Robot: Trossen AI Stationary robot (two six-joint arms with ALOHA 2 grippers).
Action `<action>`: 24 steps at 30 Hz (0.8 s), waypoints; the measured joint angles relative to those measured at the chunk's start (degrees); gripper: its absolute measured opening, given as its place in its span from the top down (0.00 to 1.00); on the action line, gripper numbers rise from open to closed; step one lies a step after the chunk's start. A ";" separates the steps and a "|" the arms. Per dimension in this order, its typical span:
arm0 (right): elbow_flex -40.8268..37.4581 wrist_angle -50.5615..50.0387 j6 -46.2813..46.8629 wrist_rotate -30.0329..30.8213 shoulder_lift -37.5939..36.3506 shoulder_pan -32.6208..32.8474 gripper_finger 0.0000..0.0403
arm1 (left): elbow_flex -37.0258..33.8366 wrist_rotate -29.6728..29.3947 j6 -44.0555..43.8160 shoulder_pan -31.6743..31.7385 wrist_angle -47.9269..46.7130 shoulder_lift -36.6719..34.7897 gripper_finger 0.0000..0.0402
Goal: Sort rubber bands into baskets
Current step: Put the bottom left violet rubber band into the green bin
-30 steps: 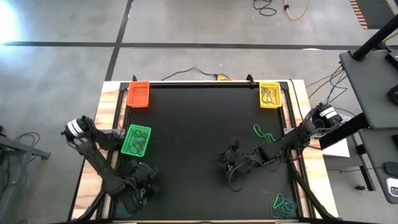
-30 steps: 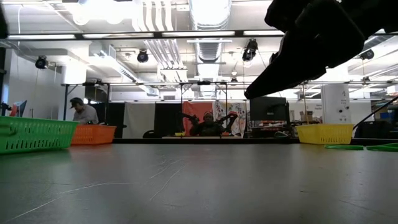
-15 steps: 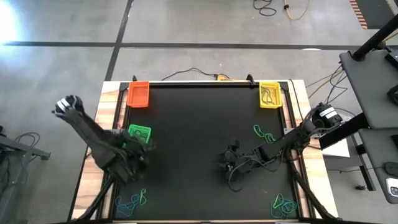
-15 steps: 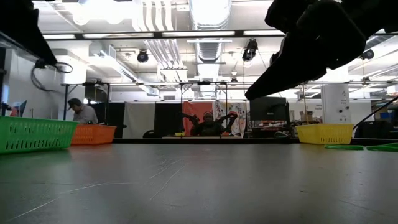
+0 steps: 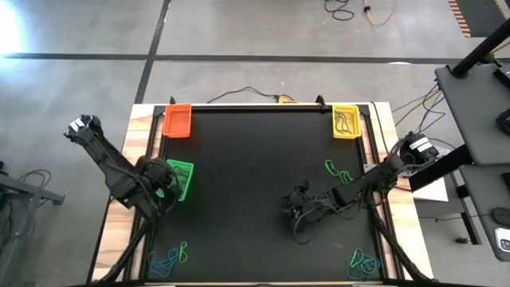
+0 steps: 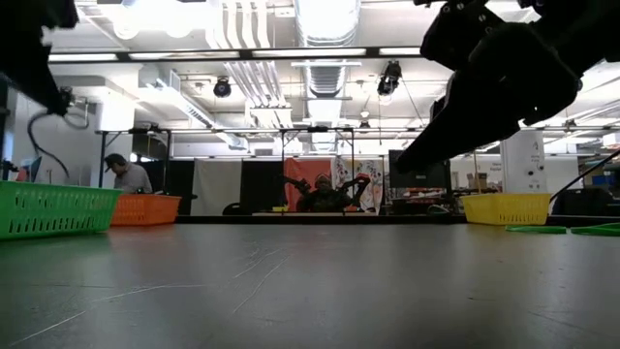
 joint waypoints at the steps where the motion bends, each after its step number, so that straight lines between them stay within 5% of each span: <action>1: -0.07 -0.01 0.01 0.00 0.00 0.00 0.51 | -1.24 0.62 -1.23 0.04 0.22 0.22 1.00; 14: -0.06 3.87 -2.86 0.09 0.00 -1.05 0.51 | -3.73 5.66 -0.36 3.88 6.23 4.17 1.00; 24: -0.08 7.28 -4.88 0.00 0.00 -1.12 0.51 | -6.00 16.83 12.89 18.30 10.60 3.68 1.00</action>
